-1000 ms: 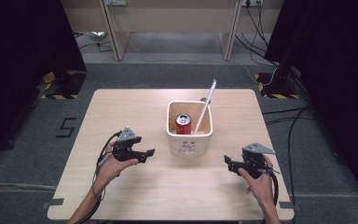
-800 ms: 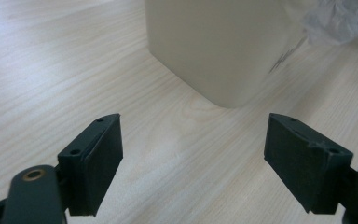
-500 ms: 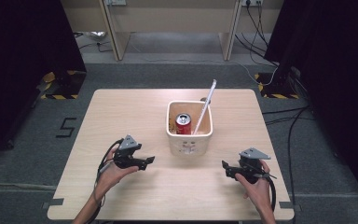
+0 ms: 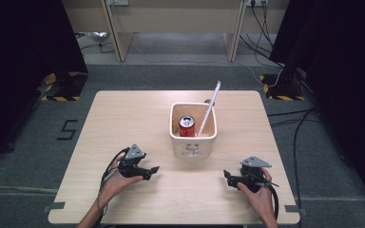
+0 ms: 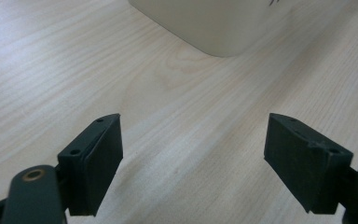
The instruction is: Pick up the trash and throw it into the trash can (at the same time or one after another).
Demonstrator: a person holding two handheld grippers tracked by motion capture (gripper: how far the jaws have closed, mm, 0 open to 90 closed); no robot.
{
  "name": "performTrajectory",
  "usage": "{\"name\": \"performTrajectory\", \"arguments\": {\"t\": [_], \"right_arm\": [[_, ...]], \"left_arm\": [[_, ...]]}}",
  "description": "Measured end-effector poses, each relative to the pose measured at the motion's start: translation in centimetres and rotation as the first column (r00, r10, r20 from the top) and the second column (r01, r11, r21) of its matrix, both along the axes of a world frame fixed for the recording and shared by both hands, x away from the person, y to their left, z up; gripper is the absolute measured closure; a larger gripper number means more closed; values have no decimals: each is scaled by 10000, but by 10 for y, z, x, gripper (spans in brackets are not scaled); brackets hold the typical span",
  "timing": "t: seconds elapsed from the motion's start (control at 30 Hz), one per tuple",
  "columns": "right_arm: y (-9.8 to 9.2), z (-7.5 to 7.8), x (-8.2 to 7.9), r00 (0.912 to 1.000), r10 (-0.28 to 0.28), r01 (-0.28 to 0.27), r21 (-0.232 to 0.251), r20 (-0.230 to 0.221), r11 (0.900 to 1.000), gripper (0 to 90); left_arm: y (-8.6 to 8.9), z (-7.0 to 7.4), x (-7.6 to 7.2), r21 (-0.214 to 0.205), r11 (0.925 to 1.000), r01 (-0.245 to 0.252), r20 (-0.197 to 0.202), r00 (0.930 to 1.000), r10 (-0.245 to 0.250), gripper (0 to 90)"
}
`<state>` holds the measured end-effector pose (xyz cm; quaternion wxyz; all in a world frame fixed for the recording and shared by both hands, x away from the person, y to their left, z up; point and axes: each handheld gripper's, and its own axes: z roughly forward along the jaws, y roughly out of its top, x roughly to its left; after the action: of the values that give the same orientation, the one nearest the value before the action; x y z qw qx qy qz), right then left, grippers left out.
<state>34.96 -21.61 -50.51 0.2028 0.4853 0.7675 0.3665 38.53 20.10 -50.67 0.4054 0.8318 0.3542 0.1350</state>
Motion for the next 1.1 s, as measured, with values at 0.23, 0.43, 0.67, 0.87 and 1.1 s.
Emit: {"name": "performTrajectory", "arguments": {"t": [0.23, 0.43, 0.67, 0.87, 1.1], "right_arm": [[4, -2, -4, 9998, 182, -181, -341, 27, 9993, 170], [5, -7, -7, 9997, 236, -240, -359, -105, 9991, 170], [3, -11, -11, 9995, 168, -179, -433, -249, 9989, 158], [5, -11, -13, 9995, 203, -221, -714, -254, 9972, 148], [6, -12, -13, 9989, 333, -358, -760, -333, 9965, 115]], "left_arm": [[0, -7, -4, 135, 9999, 89, -78, 9999, -88, 191], [0, -11, -7, 277, 9995, 173, -129, 9998, -169, 189], [-2, -14, -10, 455, 9986, 269, -66, 9996, -267, 175], [-3, -16, -13, 591, 9977, 337, 50, 9994, -341, 147], [-4, -16, -14, 623, 9976, 297, 33, 9995, -300, 137]]}}
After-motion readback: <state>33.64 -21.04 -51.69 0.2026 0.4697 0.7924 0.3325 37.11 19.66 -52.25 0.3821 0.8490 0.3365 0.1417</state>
